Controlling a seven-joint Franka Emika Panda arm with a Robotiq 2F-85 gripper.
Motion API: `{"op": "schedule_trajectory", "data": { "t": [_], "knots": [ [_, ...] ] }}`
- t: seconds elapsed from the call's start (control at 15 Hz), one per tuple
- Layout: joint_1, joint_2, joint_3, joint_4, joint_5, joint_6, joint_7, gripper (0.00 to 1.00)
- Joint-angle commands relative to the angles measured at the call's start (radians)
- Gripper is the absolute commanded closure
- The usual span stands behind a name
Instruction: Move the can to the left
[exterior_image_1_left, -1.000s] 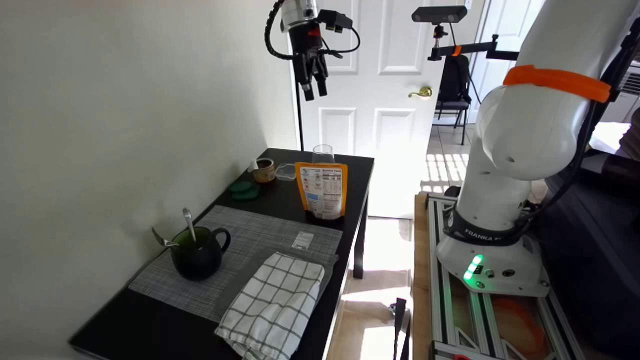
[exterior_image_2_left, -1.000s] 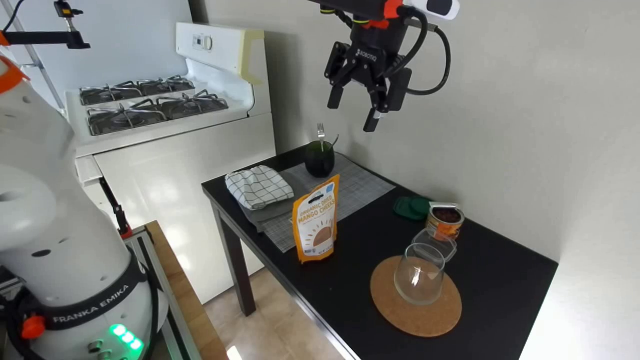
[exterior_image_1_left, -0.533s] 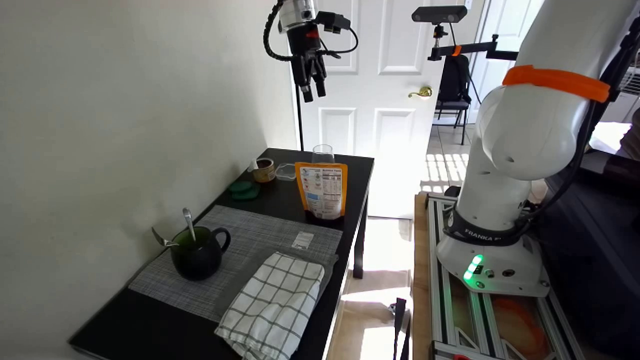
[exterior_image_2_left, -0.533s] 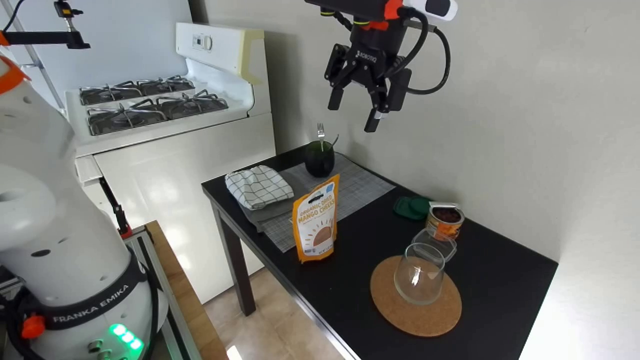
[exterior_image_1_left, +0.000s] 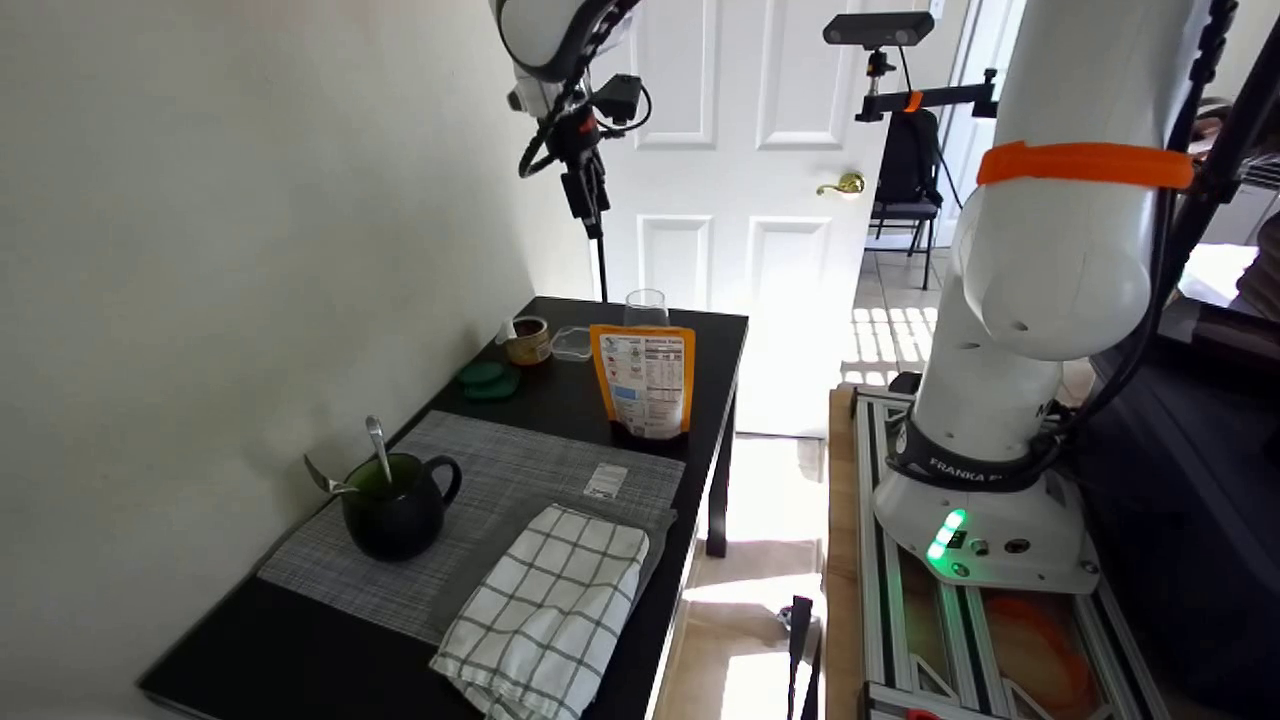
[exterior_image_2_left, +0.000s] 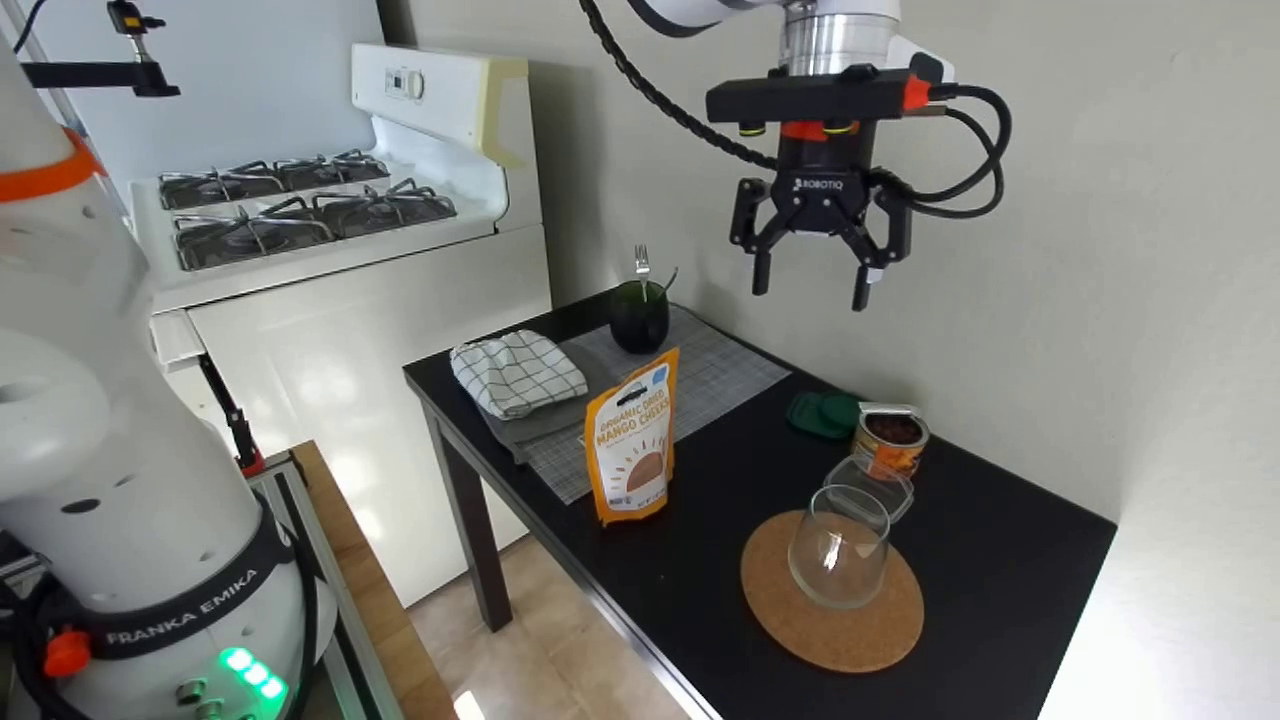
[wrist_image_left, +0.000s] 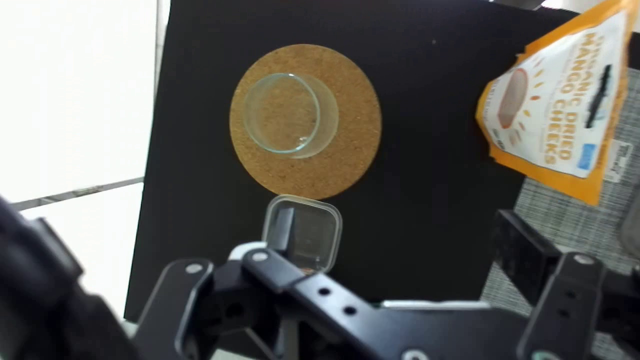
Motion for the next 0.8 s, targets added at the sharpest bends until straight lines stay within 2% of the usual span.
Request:
{"op": "schedule_trajectory", "data": {
  "t": [0.0, 0.13, 0.33, 0.47, 0.73],
  "knots": [
    [-0.027, 0.046, 0.023, 0.036, -0.020, -0.012, 0.003, 0.00],
    [-0.039, 0.123, 0.025, 0.098, -0.033, -0.028, 0.004, 0.00],
    [-0.042, 0.155, 0.027, 0.132, -0.036, -0.039, 0.005, 0.00],
    [-0.036, 0.118, 0.025, 0.073, -0.098, 0.137, 0.045, 0.00],
    [-0.031, 0.148, 0.048, 0.012, -0.151, 0.452, 0.034, 0.00]
  ]
}}
